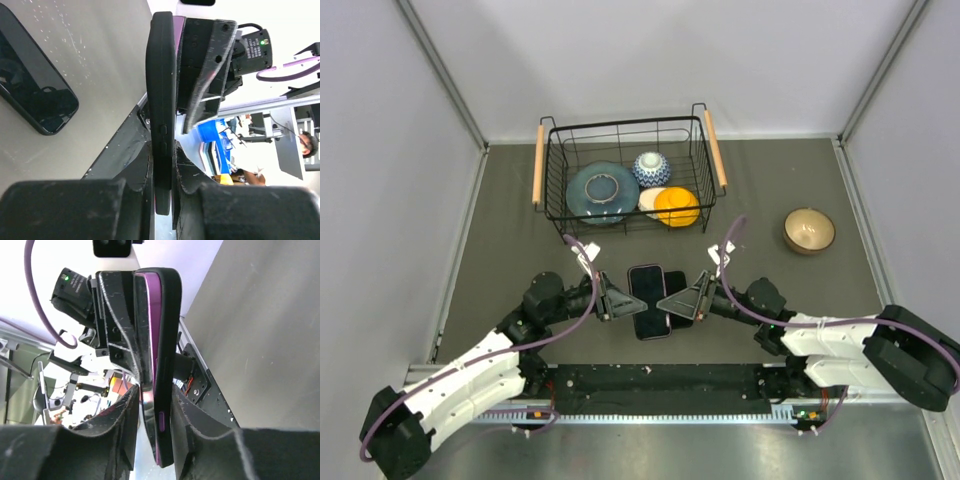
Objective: Put the phone into the phone case
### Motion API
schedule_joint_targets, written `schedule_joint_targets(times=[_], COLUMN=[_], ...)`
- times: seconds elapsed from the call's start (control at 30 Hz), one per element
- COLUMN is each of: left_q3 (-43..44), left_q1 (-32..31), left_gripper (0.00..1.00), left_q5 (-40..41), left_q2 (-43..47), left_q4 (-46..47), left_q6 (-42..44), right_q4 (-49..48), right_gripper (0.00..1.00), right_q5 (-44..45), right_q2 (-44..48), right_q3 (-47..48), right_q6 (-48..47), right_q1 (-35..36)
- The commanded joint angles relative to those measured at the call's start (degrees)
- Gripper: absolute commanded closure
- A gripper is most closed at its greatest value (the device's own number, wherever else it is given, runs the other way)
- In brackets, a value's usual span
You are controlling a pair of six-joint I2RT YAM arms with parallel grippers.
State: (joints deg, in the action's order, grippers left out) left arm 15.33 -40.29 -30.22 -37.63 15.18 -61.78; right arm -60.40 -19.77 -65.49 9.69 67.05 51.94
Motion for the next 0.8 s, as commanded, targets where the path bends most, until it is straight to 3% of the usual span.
schedule_joint_targets(times=[0.0, 0.17, 0.27, 0.43, 0.6, 0.77], left_q3=[0.5, 1.5, 1.6, 1.6, 1.9, 1.9], left_q1=[0.0, 0.0, 0.0, 0.0, 0.0, 0.0], left_gripper=[0.99, 1.00, 1.00, 1.00, 1.00, 1.00], left_q5=[-1.1, -5.9, -9.3, -14.1, -17.3, -18.5], left_q2=[0.4, -0.4, -1.1, -3.2, -5.1, -5.8], left_q4=[3.3, 3.5, 5.4, 9.9, 10.7, 11.3], left_q6=[1.5, 4.0, 4.6, 4.6, 5.4, 5.8], right_q4=[-5.4, 5.1, 11.4, 20.2, 21.3, 20.2], right_gripper=[0.66, 0.44, 0.42, 0.42, 0.44, 0.53], right_q5=[1.0, 2.8, 3.6, 3.9, 3.2, 3.5], right_q2=[3.3, 9.4, 11.9, 14.9, 14.9, 15.0], right_q3=[0.9, 2.7, 5.0, 8.2, 9.8, 9.3], right_q6=[-1.0, -5.5, -8.0, -11.2, -12.3, -11.4], right_q1=[0.2, 0.1, -0.3, -0.6, -0.9, -1.6])
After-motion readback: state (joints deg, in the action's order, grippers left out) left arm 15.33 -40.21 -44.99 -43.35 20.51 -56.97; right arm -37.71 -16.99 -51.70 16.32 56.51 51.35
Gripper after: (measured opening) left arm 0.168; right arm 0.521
